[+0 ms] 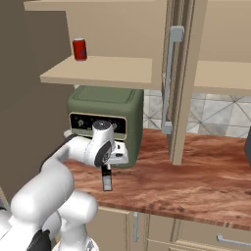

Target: Pick the cereal and canned food from the counter and place them in the cabinets closest to them.

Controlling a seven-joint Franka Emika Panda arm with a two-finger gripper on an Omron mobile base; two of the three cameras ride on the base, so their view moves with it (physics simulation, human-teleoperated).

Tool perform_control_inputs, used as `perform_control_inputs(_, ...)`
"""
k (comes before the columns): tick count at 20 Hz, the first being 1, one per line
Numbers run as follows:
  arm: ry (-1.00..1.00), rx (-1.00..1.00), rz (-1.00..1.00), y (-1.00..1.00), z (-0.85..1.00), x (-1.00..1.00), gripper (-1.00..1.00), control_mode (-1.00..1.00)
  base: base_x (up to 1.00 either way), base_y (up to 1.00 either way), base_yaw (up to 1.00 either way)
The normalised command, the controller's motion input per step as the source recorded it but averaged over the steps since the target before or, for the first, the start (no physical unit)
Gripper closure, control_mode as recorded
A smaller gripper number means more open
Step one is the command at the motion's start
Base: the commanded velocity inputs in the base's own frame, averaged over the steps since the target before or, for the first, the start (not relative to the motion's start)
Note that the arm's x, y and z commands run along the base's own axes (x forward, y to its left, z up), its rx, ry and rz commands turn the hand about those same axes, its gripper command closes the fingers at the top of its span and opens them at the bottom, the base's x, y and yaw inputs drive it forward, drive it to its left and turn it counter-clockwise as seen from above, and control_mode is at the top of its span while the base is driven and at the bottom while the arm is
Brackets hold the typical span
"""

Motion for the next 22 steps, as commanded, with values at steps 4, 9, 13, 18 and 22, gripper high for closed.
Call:
perform_control_inputs(4,0.00,-0.02,0.00,0.00,-0.32,0.05,-1.00,-1.00,0.00,0.00,0.00)
perform_control_inputs(9,0.00,0.00,0.00,0.00,-0.07,0.00,1.00,-1.00,0.00,0.00,0.00)
perform_control_inputs(13,0.00,0.00,0.00,0.00,0.00,0.00,1.00,-1.00,0.00,0.00,0.00)
perform_control_inputs(18,0.00,0.00,0.00,0.00,0.16,0.00,1.00,-1.00,0.00,0.00,0.00)
perform_control_inputs(22,0.00,0.01,-0.03,0.00,0.57,-0.01,1.00,-1.00,0.00,0.00,0.00)
